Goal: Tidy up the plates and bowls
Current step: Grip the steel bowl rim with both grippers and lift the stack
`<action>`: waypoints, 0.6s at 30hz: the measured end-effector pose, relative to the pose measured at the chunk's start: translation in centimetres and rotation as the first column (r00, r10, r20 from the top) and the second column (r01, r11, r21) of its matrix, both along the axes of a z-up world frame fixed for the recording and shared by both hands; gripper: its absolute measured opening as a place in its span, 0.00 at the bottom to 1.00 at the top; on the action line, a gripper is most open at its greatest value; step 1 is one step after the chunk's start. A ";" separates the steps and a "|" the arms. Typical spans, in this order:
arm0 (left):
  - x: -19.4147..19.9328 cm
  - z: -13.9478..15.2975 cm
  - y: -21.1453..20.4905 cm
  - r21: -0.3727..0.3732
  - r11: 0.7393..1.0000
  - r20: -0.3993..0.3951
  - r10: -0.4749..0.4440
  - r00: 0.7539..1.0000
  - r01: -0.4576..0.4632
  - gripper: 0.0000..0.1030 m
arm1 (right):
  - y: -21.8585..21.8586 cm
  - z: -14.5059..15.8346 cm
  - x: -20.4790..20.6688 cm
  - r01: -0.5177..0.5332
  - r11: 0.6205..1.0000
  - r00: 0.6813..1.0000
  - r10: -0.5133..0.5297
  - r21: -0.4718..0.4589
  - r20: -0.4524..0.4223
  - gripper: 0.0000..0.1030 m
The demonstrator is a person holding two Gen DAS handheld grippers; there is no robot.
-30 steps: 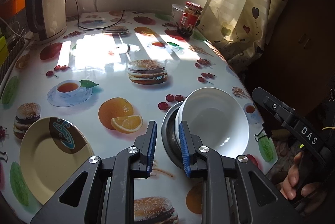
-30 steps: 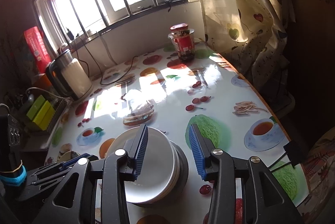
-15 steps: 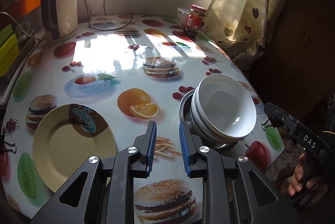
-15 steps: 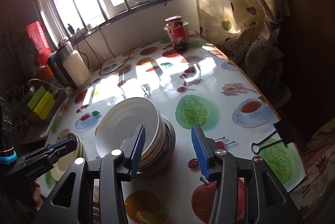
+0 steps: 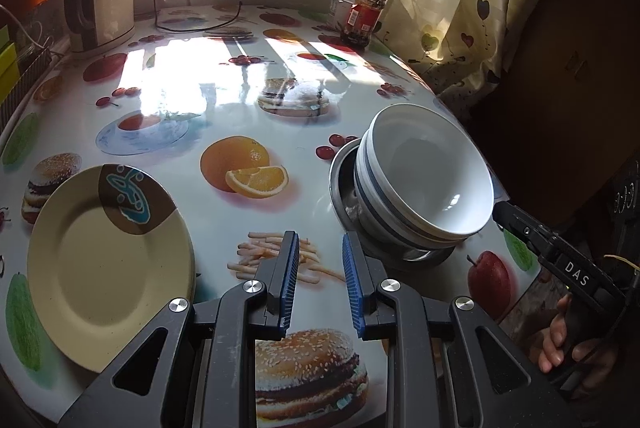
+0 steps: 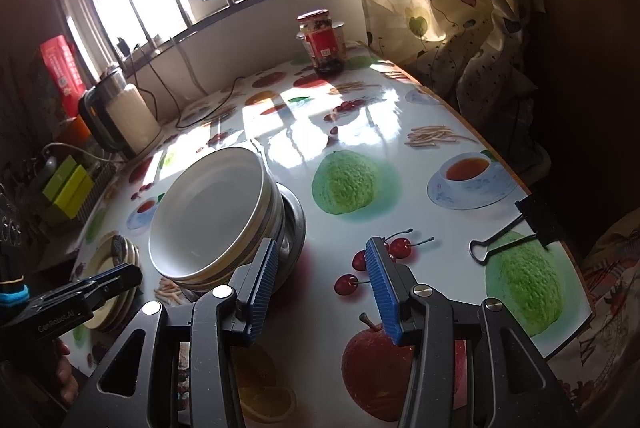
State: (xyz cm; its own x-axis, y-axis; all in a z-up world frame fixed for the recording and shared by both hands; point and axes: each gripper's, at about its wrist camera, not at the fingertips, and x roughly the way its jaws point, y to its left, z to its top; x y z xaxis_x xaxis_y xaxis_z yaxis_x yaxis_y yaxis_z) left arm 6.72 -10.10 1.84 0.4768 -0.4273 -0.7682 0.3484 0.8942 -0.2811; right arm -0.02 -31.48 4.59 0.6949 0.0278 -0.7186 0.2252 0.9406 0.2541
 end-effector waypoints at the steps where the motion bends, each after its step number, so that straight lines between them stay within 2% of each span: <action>1: 0.0 -0.2 -0.1 -0.004 1.000 0.000 -0.003 1.000 0.003 0.23 | 0.0 -0.3 0.1 -0.001 1.000 1.000 0.001 0.004 -0.007 0.44; 10: 1.3 -1.1 -0.3 -0.054 0.998 -0.025 -0.011 1.000 0.010 0.23 | -0.6 -2.2 1.0 -0.011 1.000 0.999 0.012 0.029 -0.036 0.44; 13: 1.8 -1.3 -0.2 -0.087 0.996 -0.035 -0.006 0.999 0.003 0.23 | -0.9 -2.8 1.5 -0.018 0.998 0.999 0.020 0.068 -0.043 0.44; 18: 2.5 -1.9 -0.4 -0.098 0.995 -0.060 -0.006 0.998 0.000 0.23 | -1.0 -3.3 1.9 -0.030 0.996 0.998 0.034 0.080 -0.046 0.44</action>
State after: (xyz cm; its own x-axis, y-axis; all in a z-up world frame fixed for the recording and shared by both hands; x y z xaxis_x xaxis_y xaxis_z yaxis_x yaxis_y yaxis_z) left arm 9.23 -10.51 -0.01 0.4300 -0.5029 -0.7498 0.3308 0.8605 -0.3875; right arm 1.86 -32.47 1.34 0.6577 0.1072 -0.7456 0.2093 0.9249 0.3176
